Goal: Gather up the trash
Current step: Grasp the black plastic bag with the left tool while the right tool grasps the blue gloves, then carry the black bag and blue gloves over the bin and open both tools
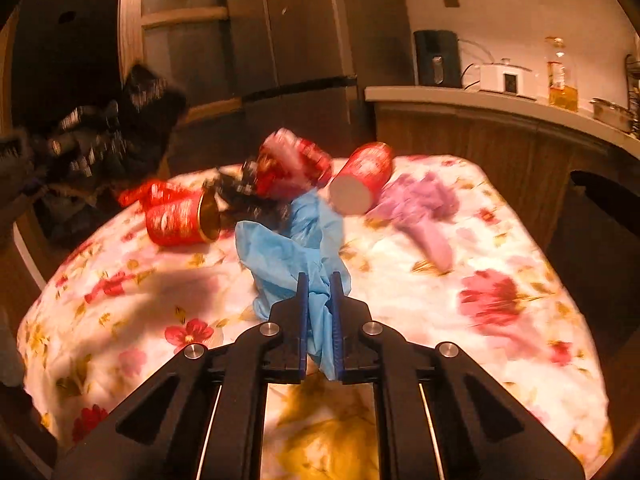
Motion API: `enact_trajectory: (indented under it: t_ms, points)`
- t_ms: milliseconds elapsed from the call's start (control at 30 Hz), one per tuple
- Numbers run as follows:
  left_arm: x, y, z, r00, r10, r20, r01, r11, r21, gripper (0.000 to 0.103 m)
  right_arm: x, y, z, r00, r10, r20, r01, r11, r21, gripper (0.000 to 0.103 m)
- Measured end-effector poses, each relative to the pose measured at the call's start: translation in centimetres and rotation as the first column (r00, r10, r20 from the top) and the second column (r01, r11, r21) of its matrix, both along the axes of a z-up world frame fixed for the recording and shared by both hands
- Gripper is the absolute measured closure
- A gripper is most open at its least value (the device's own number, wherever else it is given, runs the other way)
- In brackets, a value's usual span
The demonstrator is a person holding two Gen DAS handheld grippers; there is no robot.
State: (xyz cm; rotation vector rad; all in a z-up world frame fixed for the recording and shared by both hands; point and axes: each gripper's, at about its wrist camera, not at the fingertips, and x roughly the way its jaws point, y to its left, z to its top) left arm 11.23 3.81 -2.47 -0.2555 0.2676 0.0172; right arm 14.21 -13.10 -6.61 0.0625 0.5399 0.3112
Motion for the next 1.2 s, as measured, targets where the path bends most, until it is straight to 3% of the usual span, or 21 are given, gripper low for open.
enact_trajectory:
  t_ms: [367,633,933,1200]
  points:
    - [0.3,-4.6,1.0,0.995,-0.095,0.015,0.094,0.995,0.04,0.099,-1.7,-6.5,4.0,0.98,-0.163,0.111,0.16,0.986,0.04,0.092]
    - [1.9,-9.4,1.7,0.978,-0.207,0.021,0.205,0.977,0.065,0.099,-2.2,-11.3,6.1,0.944,-0.281,0.172,0.273,0.96,0.067,0.093]
    - [4.5,-16.3,3.0,0.939,-0.34,0.044,0.334,0.936,0.107,0.099,-1.7,-16.9,8.3,0.877,-0.424,0.227,0.413,0.906,0.096,0.093]
    - [7.4,-23.3,3.9,0.889,-0.453,0.069,0.443,0.888,0.123,0.099,-0.6,-21.5,9.7,0.81,-0.526,0.258,0.517,0.849,0.109,0.093]
